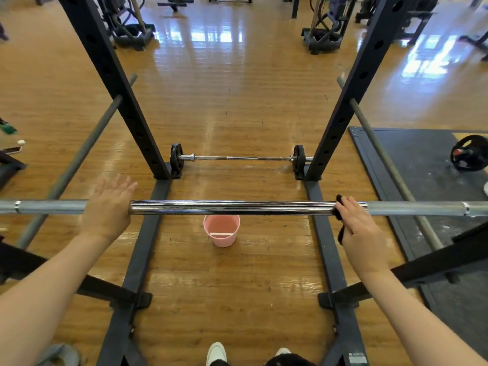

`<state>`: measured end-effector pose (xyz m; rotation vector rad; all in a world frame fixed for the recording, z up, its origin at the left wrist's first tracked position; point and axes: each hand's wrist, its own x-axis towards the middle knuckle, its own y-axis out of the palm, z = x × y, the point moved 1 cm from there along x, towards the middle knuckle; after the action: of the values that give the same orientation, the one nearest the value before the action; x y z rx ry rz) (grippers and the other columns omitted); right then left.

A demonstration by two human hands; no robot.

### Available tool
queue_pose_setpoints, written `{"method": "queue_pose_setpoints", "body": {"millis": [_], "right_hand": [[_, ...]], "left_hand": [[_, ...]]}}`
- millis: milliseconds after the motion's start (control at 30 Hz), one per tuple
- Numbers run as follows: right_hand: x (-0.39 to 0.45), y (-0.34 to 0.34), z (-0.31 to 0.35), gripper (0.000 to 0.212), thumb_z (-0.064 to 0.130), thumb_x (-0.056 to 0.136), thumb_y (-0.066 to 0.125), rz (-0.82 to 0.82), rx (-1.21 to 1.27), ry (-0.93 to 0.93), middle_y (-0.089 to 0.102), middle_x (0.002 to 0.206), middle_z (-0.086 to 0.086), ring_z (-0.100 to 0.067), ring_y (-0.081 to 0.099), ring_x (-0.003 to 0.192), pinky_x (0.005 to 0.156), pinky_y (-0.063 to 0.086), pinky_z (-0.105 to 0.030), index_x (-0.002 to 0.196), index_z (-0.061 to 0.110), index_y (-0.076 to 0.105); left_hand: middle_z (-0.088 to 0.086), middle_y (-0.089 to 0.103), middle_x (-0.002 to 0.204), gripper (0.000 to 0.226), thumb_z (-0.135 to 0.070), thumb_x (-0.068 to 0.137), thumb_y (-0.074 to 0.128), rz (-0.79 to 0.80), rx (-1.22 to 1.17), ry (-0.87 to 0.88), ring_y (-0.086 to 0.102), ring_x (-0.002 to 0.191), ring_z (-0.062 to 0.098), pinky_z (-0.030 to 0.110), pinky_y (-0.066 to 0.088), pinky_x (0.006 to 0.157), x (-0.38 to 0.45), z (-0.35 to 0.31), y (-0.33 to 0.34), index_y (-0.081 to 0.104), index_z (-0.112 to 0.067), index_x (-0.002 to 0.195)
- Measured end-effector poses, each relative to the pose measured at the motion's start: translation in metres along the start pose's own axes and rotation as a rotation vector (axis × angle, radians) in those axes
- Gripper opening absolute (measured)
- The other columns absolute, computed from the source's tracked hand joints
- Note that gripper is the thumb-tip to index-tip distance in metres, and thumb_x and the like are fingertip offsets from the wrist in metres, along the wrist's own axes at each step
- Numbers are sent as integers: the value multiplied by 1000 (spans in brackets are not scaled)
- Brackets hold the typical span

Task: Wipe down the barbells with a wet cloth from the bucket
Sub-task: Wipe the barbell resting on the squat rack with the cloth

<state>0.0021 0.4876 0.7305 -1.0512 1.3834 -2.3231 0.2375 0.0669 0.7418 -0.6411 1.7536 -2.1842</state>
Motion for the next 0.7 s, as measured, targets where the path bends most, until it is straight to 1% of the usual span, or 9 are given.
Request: {"method": "queue_pose_setpoints", "body": {"millis": [100, 167, 233, 267, 367, 433, 533, 633, 700], "right_hand": [[2, -4, -12, 40, -18, 78, 59, -59, 7, 102, 58, 123, -22, -37, 53, 119, 103, 30, -47, 117, -6, 60], [4, -3, -11, 39, -17, 79, 58, -74, 28, 141, 59, 122, -22, -37, 53, 119, 104, 31, -46, 116, -6, 60], [4, 0, -4, 40, -17, 78, 59, -53, 32, 102, 59, 123, -21, -35, 53, 120, 104, 30, -45, 117, -6, 60], [2, 2, 0, 42, -17, 77, 60, -32, 28, 69, 58, 124, -21, -33, 51, 121, 104, 29, -46, 117, -5, 60], [-1, 2, 0, 44, -19, 76, 61, -27, 15, 29, 58, 125, -21, -28, 47, 122, 103, 27, -48, 118, -5, 60], [0, 0, -9, 41, -18, 78, 59, -70, 12, 94, 58, 123, -22, -33, 50, 121, 104, 28, -46, 117, -6, 60], [2, 2, -8, 37, -16, 81, 57, -107, 8, 169, 59, 123, -23, -37, 52, 120, 104, 31, -43, 116, -7, 60], [-3, 6, 5, 42, -16, 77, 62, -41, -22, 27, 58, 124, -23, -36, 50, 121, 102, 33, -48, 118, -6, 60], [-5, 5, 4, 46, -17, 75, 63, -10, -36, -50, 57, 125, -22, -30, 45, 123, 101, 32, -50, 119, -5, 59]], "left_hand": [[21, 57, 129, 47, 12, 76, 60, 89, 30, -21, 46, 129, 34, 44, 17, 115, 4, -1, -9, 60, 2, 122], [10, 45, 144, 48, -1, 89, 50, 203, 50, 11, 32, 140, 23, 38, 14, 116, 9, -7, -22, 48, -10, 136], [3, 32, 152, 52, -9, 94, 45, 335, 77, 11, 21, 144, 19, 33, 11, 116, 13, -9, -32, 37, -19, 144], [2, 29, 154, 54, -9, 94, 46, 348, 71, 13, 19, 144, 18, 33, 10, 117, 14, -9, -32, 34, -20, 145], [1, 27, 155, 61, -8, 90, 50, 331, 77, 7, 16, 145, 17, 37, 7, 118, 13, -7, -31, 31, -19, 147], [5, 29, 153, 64, -5, 86, 54, 276, 62, -3, 18, 144, 21, 39, 7, 117, 11, -7, -29, 33, -15, 146], [21, 49, 137, 63, 9, 72, 65, 86, 34, 2, 37, 135, 36, 47, 11, 115, 4, -7, -18, 50, 2, 133], [29, 55, 126, 67, 17, 60, 70, 33, -15, -22, 45, 125, 46, 29, -14, 114, -2, -7, -14, 53, 8, 124], [29, 52, 130, 70, 14, 61, 73, 31, -15, -28, 43, 127, 46, 25, -19, 111, -3, -7, -15, 51, 8, 127]]}}
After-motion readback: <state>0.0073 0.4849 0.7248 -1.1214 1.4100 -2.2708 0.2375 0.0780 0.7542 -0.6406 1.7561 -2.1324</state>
